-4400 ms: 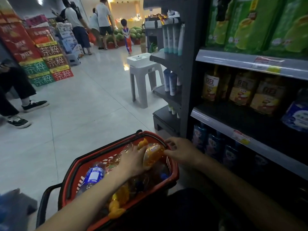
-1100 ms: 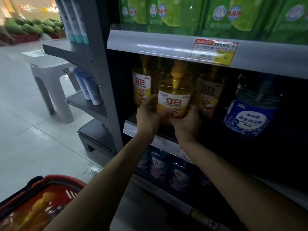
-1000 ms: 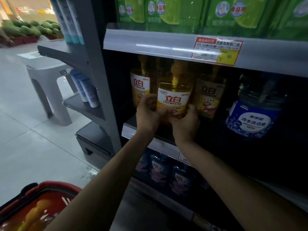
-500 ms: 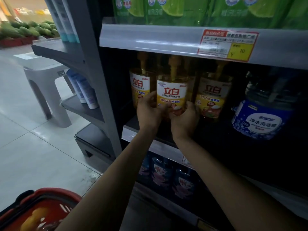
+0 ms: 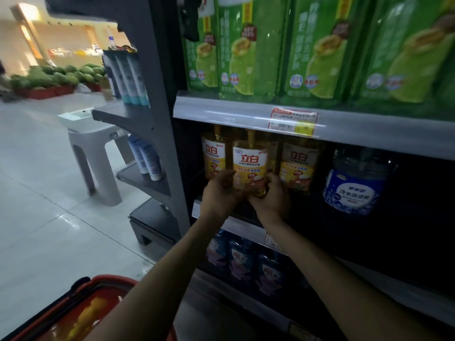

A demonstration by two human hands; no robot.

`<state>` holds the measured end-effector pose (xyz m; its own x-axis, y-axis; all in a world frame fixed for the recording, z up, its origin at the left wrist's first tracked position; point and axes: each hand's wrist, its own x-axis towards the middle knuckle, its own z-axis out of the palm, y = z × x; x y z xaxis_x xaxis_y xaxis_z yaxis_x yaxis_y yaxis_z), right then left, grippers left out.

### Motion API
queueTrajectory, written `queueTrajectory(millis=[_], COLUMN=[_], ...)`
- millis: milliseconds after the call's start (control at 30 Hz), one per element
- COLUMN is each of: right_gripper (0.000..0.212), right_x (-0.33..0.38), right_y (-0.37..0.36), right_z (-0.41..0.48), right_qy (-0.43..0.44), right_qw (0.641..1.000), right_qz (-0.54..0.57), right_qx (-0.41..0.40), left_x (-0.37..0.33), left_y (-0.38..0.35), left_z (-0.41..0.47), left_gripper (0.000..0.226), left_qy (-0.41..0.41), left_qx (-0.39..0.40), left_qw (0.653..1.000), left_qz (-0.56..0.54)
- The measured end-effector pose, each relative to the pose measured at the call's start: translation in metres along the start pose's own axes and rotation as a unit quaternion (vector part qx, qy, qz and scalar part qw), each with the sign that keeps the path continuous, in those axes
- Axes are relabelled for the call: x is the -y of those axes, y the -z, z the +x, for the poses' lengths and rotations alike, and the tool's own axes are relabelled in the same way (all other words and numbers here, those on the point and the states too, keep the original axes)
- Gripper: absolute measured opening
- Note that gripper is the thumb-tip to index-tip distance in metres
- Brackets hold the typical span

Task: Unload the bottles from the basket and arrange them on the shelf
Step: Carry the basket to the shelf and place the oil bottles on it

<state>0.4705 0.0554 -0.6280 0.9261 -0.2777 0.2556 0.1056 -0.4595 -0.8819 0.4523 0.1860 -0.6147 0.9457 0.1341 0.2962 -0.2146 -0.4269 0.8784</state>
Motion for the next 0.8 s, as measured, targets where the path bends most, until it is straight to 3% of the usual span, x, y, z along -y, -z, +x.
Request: queueTrajectory(millis=[67,167,333,533,667,800], right_gripper=[0.073,0.078,0.076,0.082,0.092,0.089], right_x=[0.011,0.03,0.068,0.111,0.12,0.112], right_y=[0.018,0.045,0.078,0.076,0.05,0.017], right_z=[-0.016,-0.045,-0.097,-0.171,-0.221,-0.268], right_qy=[0.016,0.055,0.14,0.179,0.192,0.217], right_qw=[0.999,0.996,0.975,0.935,0.897,0.841], right_qz=[-0.025,-0.042,-0.106,-0.155,-0.194,-0.236], right_qx=[0.026,0.057,0.138,0.265,0.346,0.435], left_x=[-0.019,-0.048,-0.078,-0.081,-0.053,-0.009], left_y=[0.016,0.042,0.091,0.155,0.201,0.241], left_z=[-0.023,-0.058,-0.116,-0.203,-0.265,-0.333], left_gripper=[0.042,0.046,0.057,0.061,0.068,0.071], left_qy=[-0.016,-0.041,-0.064,-0.076,-0.026,0.051], left_qx=[0.021,0.019,0.028,0.014,-0.005,-0.004], left_qw=[0.999,0.992,0.952,0.913,0.893,0.869], left_qz=[0.035,0.12,0.298,0.4,0.449,0.492])
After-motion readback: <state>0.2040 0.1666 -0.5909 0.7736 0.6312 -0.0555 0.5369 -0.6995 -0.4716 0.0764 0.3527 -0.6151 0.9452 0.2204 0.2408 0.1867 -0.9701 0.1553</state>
